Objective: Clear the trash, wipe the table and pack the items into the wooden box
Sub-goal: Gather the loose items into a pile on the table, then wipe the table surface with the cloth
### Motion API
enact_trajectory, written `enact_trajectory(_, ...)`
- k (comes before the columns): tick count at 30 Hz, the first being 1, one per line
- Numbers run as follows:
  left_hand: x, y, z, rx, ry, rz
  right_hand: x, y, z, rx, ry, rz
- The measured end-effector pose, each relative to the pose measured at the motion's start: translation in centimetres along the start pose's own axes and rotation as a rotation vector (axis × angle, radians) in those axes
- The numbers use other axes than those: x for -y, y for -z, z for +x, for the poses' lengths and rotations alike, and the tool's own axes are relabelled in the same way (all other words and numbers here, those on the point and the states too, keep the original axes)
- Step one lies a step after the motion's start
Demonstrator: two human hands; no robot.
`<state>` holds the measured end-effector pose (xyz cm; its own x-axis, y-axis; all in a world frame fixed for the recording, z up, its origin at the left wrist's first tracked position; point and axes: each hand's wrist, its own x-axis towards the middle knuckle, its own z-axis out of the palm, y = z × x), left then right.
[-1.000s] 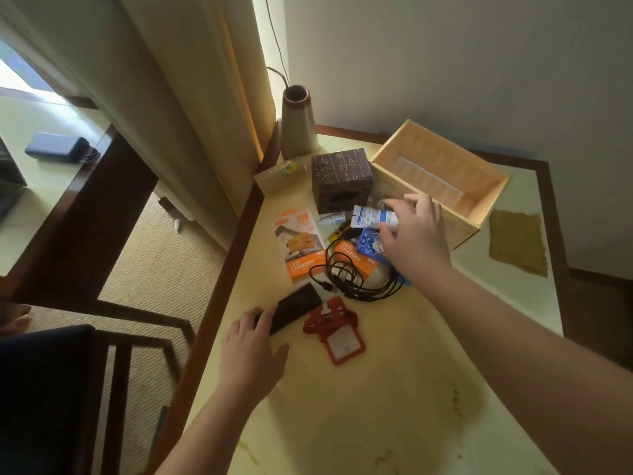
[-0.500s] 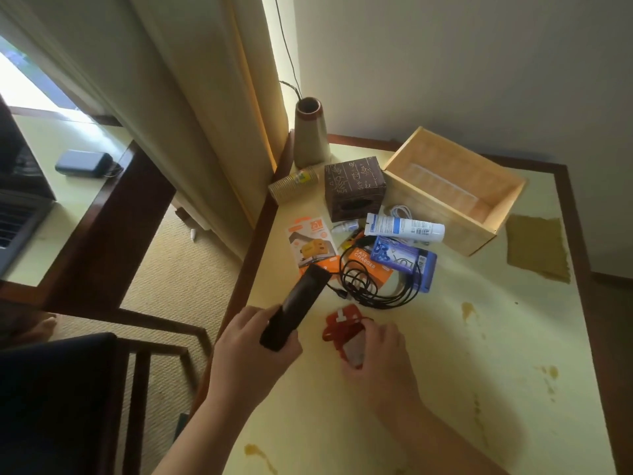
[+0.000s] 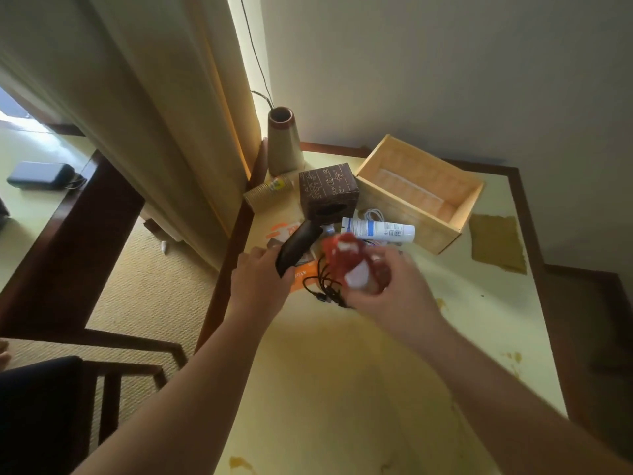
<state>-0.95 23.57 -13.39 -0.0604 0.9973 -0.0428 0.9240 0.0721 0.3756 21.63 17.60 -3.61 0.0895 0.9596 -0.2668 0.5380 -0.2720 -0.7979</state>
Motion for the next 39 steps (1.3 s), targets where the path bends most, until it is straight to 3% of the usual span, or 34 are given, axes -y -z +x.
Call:
enact_trajectory(4,-1.2,0.9,-3.4,-0.060,0.093,-0.098,0.5,2.0,7.0,-0.151,0.031,-0.244)
enact_trajectory(7,-1.8,0.3,-8.1,-0.089,0.041,-0.206,-1.3,1.8,10.1,-0.100,0.056,-0.430)
enact_trajectory(9,-2.1,-1.0,-11.5,-0.058,-0.008,-0.239,-2.9,2.0,10.2,-0.085,0.085,-0.410)
enact_trajectory(11,-2.5,-2.8,-14.1,0.022,-0.019,-0.233,-4.7,2.9,9.0,-0.250,0.184,-0.277)
enact_trajectory(14,-3.7,-5.7,-16.0,0.250,-0.043,-0.110,-8.7,6.0,7.4,-0.738,0.301,-0.124)
enact_trajectory(15,-4.2,-6.8,-16.2,0.321,-0.061,-0.046,-10.4,7.3,7.2,-0.857,0.268,-0.088)
enact_trajectory(17,-5.0,-8.7,-16.2,0.363,-0.056,0.062,-13.9,10.1,8.1,-0.938,0.119,-0.076)
enact_trajectory(19,-5.6,-10.3,-16.1,0.284,-0.022,0.082,-17.7,12.9,10.7,-0.860,-0.099,-0.184)
enact_trajectory(21,-5.4,-11.7,-16.5,0.252,-0.020,0.085,-20.9,15.4,14.1,-0.650,-0.297,-0.390)
enact_trajectory(24,-4.5,-12.8,-17.0,0.219,-0.023,0.108,-24.0,17.6,18.9,-0.278,-0.364,-0.653)
enact_trajectory(26,-4.5,-12.9,-17.0,0.195,-0.025,0.137,-25.5,17.3,20.5,-0.135,-0.358,-0.740)
enact_trajectory(30,-5.0,-12.6,-17.1,0.217,-0.009,0.144,-25.3,13.6,17.3,-0.174,-0.295,-0.930)
enact_trajectory(35,-5.7,-12.0,-16.9,0.245,0.021,0.143,-23.6,4.5,5.9,-0.148,-0.234,-0.811)
enact_trajectory(39,-6.2,-11.0,-16.6,0.283,0.024,0.120,-21.0,-2.3,-3.6,0.072,0.146,-0.838)
